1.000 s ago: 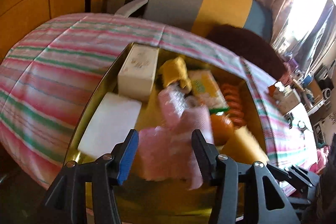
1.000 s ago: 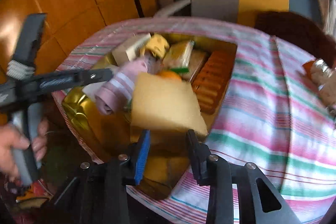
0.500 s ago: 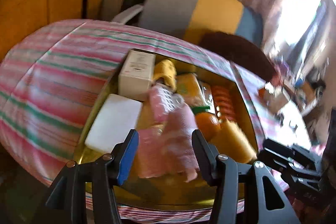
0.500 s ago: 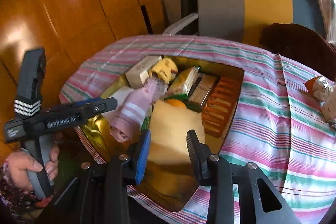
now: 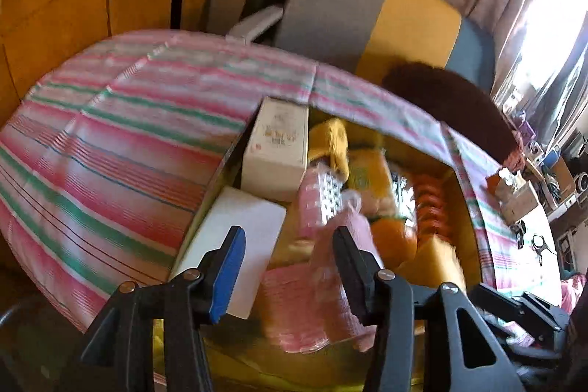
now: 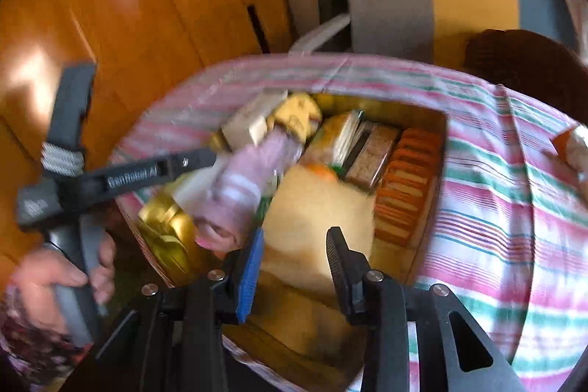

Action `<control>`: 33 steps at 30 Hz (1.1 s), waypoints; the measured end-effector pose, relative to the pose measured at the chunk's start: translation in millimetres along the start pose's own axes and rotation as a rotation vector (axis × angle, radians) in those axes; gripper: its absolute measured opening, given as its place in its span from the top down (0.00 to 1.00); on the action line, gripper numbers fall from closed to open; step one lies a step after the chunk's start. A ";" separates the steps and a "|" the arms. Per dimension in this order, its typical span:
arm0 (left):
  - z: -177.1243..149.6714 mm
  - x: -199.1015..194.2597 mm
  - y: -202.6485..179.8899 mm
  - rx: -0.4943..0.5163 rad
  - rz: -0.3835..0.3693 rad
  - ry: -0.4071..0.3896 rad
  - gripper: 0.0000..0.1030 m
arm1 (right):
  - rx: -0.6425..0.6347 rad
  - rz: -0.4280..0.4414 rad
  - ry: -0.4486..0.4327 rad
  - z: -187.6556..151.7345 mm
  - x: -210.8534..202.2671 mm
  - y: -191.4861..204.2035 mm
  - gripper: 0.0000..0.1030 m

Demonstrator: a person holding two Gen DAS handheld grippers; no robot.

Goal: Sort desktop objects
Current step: 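Carry the sponge and pink cloth roll into the gold tray and open both tools, then move both open tools from the gold tray back to the pile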

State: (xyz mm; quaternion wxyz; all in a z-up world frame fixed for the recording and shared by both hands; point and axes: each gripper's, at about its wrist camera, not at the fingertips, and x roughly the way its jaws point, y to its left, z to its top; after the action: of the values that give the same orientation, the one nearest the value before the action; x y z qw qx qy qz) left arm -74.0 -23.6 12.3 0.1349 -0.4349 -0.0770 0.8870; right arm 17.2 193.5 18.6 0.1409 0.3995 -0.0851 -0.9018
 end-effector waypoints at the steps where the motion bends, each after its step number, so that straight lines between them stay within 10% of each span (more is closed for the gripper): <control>1: -0.7 -5.4 0.3 -0.007 -0.011 -0.018 0.51 | 0.009 -0.001 -0.023 -0.7 -6.4 -3.5 0.62; 23: -15.8 -7.9 -146.5 0.216 -0.191 0.043 0.50 | 0.363 -0.257 -0.166 -40.2 -80.2 -167.7 0.52; 33: -40.2 13.3 -248.6 0.413 -0.300 0.134 0.50 | 0.360 -0.501 -0.163 -58.9 -124.8 -282.6 0.49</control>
State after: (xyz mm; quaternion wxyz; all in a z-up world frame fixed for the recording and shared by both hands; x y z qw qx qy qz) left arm -7.1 217.8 40.9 0.3558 -0.4397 0.0511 0.8231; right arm 88.5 498.5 -9.0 -0.1658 0.3532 -0.1532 -0.9079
